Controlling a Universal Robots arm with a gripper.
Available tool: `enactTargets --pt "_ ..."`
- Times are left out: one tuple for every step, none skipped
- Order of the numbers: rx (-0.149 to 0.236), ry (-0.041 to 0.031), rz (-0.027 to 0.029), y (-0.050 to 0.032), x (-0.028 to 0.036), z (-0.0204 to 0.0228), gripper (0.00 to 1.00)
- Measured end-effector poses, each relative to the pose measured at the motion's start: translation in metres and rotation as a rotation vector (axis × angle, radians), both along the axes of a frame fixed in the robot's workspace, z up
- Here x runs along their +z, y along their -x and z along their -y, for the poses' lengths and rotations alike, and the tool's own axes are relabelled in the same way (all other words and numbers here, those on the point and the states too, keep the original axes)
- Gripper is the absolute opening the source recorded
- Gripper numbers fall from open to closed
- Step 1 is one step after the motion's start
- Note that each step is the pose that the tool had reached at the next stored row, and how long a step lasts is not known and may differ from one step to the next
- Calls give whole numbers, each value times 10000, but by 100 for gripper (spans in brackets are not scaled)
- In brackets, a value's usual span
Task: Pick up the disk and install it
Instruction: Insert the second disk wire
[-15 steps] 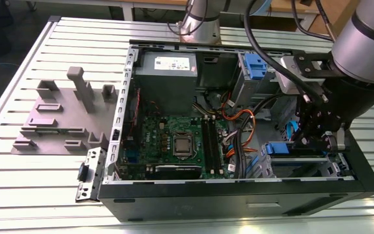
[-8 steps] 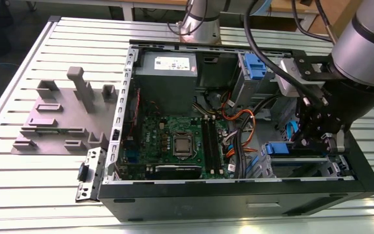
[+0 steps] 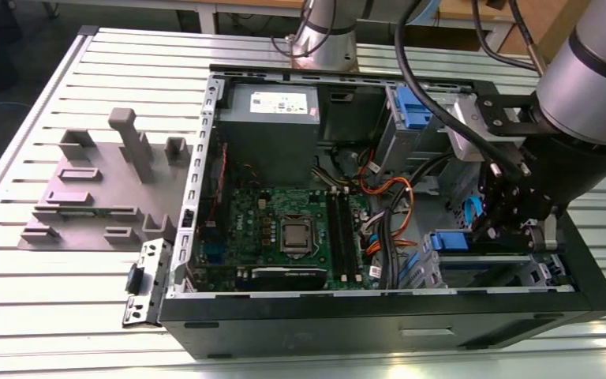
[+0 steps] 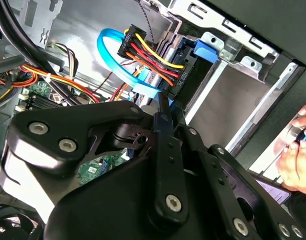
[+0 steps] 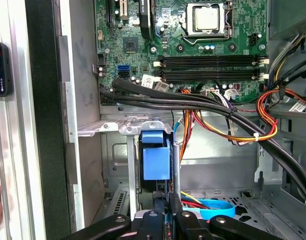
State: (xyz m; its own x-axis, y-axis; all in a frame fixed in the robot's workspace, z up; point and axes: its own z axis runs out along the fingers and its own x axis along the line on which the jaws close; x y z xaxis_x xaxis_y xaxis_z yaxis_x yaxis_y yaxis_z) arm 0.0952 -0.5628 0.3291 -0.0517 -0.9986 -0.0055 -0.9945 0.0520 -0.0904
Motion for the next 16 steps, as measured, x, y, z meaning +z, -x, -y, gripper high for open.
enactTargets --pt "0 0 0 0 0 0 16" --pt "0 -1 0 0 0 0 16" --pt "0 0 0 0 0 0 16" --pt "0 1 0 0 0 1 17" --pt "0 -2 0 0 1 1 17" --pt "0 -1 0 0 5 2 17" --pt "0 0 0 0 16 1 24" --pt "0 0 0 0 30 1 24" --pt "0 -1 0 0 46 1 24" --pt "0 -2 0 0 62 1 24" --pt "0 -1 0 0 79 1 24" --pt "0 0 0 0 99 1 24" --pt "0 0 0 0 118 1 24" --pt "0 0 0 0 137 1 24" --pt "0 1 0 0 152 1 24" --pt "0 1 0 0 164 1 24"
